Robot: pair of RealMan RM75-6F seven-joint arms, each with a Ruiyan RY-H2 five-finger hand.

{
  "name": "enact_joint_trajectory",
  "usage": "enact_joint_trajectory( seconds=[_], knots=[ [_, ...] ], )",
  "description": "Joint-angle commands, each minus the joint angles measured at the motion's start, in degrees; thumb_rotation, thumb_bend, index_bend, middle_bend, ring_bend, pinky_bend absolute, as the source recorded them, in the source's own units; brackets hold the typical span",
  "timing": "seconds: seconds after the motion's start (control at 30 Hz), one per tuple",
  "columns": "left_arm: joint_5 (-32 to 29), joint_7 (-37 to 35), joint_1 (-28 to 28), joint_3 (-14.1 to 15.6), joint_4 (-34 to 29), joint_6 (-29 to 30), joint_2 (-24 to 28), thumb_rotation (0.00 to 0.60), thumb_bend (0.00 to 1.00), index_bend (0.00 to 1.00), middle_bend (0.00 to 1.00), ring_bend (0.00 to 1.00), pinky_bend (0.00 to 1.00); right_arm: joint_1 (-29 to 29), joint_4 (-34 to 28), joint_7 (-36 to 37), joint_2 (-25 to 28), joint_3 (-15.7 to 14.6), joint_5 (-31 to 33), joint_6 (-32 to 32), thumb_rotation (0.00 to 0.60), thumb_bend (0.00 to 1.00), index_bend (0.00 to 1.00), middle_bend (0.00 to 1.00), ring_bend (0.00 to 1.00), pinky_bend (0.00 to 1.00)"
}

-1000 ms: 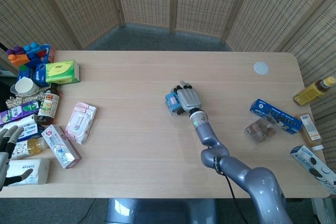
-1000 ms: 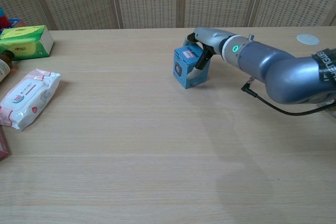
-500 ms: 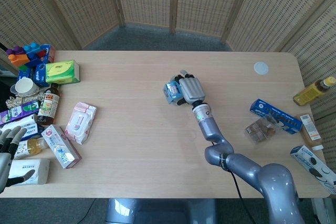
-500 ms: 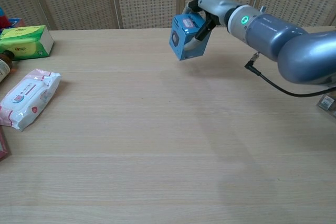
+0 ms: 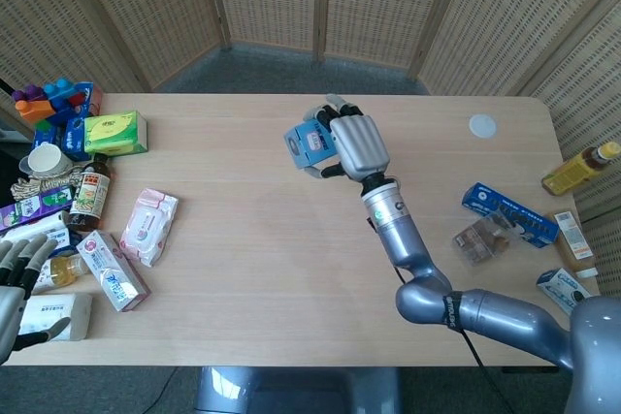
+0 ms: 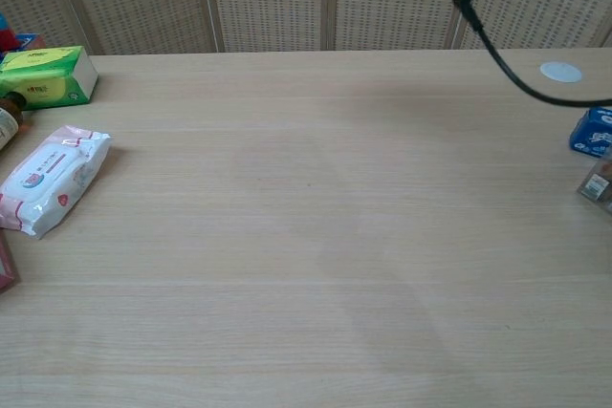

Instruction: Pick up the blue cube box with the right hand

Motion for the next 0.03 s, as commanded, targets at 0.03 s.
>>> enact_joint_trajectory(
  seconds=[0.03],
  knots=[
    [0.8, -0.5, 0.0, 0.3, 0.0, 0.0, 0.3, 0.600, 0.00, 0.00, 0.00, 0.00, 0.00, -1.1, -10.0, -7.1, 6.5, 2.9, 4.5, 5.6, 0.600, 0.11, 0.47, 0.38, 0.14, 0.24]
  ],
)
